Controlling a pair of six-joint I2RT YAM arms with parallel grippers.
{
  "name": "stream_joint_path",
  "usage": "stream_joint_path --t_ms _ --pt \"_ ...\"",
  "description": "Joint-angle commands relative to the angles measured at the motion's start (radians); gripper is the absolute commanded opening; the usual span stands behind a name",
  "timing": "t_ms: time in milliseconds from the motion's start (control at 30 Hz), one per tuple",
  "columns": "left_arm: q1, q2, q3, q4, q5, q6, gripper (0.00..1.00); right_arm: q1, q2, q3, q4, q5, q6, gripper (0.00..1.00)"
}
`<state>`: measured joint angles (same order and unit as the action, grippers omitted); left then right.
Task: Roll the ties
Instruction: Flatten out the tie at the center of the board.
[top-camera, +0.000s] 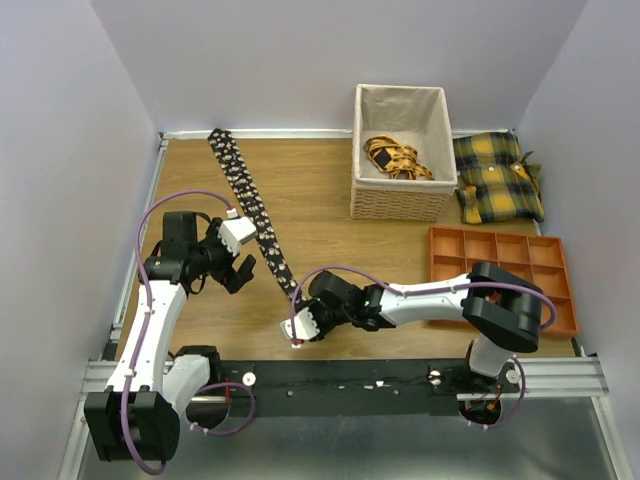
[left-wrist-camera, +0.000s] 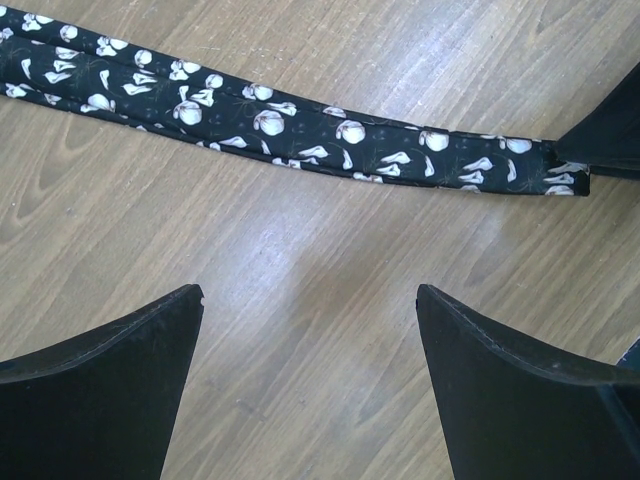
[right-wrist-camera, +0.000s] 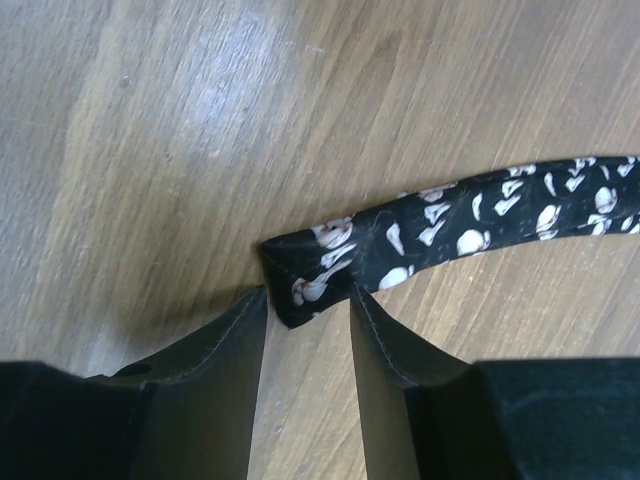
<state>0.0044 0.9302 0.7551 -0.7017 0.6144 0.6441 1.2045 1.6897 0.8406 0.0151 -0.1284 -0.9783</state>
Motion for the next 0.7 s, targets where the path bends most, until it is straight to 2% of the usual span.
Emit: stream_joint_path --t_ms 0,200,233,267,300,367,500,667 --pt "-0.003 0.005 0.01 0.005 0.018 0.015 0.99 0.01 0.066 0.043 -0.06 -0.024 -0.02 0.47" --pt "-0.001 0.013 0.02 -0.004 0.007 0.032 0.99 0.017 0.102 0.098 -0.148 -0.049 -0.045 0.45" --pt "-0.001 0.013 0.02 -0.004 0.007 0.035 0.99 0.015 0.111 0.113 -0.173 -0.068 -0.048 0.39" --pt "-0.001 0.013 0.021 -0.004 0.004 0.038 0.99 0.015 0.123 0.135 -0.243 -0.076 -0.04 0.24" --pt "-0.003 0.013 0.021 -0.004 0.005 0.046 0.99 0.015 0.142 0.202 -0.288 -0.083 -0.016 0.18" --pt "-0.001 0.01 0.026 -0.004 0.019 0.048 0.99 0.013 0.188 0.251 -0.374 -0.094 0.03 0.13" --pt "-0.001 -0.008 0.018 -0.024 0.077 0.081 0.99 0.012 0.15 0.235 -0.345 -0.207 0.145 0.11" --pt "-0.001 -0.065 -0.046 -0.045 0.128 0.202 0.97 -0.014 0.134 0.262 -0.383 -0.434 0.263 0.1"
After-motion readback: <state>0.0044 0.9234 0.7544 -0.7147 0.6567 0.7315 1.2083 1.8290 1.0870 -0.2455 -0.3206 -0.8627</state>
